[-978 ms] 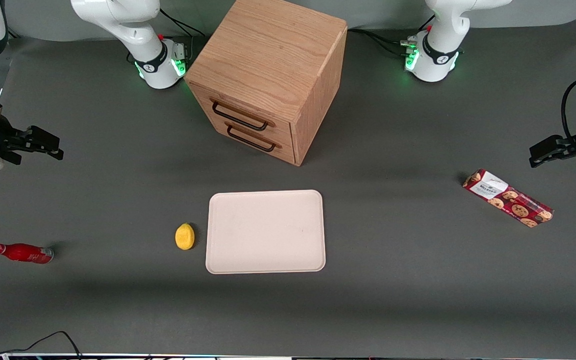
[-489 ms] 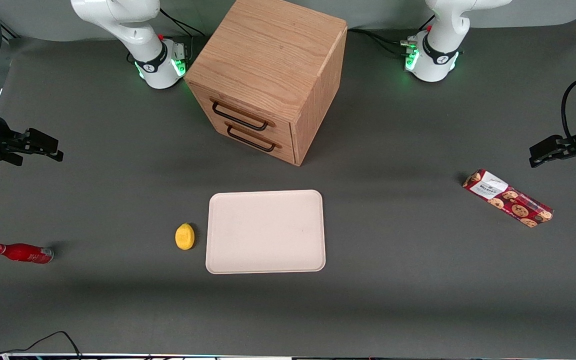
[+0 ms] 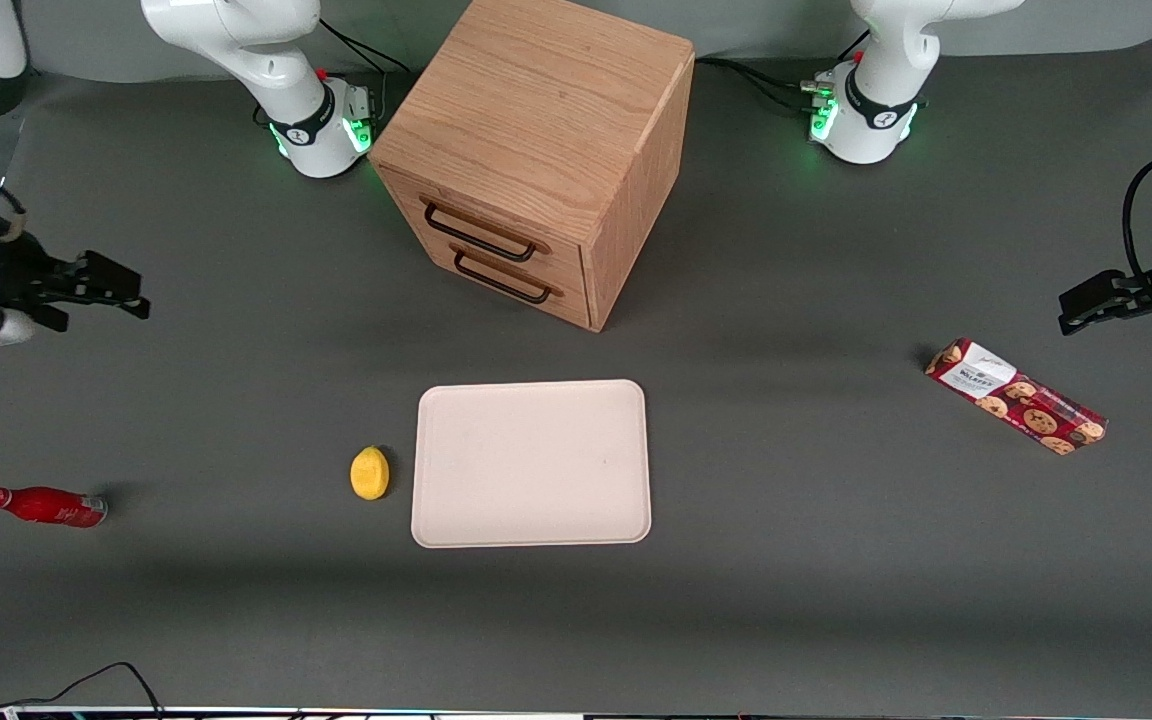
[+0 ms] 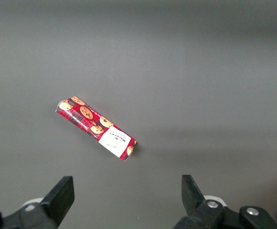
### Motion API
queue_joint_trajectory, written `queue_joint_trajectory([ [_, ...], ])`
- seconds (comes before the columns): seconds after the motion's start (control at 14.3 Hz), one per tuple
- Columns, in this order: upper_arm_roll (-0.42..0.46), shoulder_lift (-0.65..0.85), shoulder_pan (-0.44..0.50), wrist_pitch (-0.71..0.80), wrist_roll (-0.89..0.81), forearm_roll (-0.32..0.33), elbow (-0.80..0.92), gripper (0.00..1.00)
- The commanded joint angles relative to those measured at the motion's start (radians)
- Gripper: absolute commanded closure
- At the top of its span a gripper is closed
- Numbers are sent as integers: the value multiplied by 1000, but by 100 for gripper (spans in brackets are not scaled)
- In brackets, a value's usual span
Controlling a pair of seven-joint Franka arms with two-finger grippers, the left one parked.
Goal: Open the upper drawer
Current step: 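Move the right gripper toward the wooden cabinet's drawer handles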
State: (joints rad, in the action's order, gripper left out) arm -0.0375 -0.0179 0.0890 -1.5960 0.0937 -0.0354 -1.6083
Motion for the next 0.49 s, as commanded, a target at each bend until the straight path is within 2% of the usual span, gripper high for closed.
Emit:
queue_joint_trajectory([
  [0.0, -15, -10, 125, 51, -16, -11, 36, 0],
  [0.21, -30, -10, 265, 54, -25, -11, 36, 0],
  [0.42, -116, -20, 473, 97, -25, -12, 33, 0],
])
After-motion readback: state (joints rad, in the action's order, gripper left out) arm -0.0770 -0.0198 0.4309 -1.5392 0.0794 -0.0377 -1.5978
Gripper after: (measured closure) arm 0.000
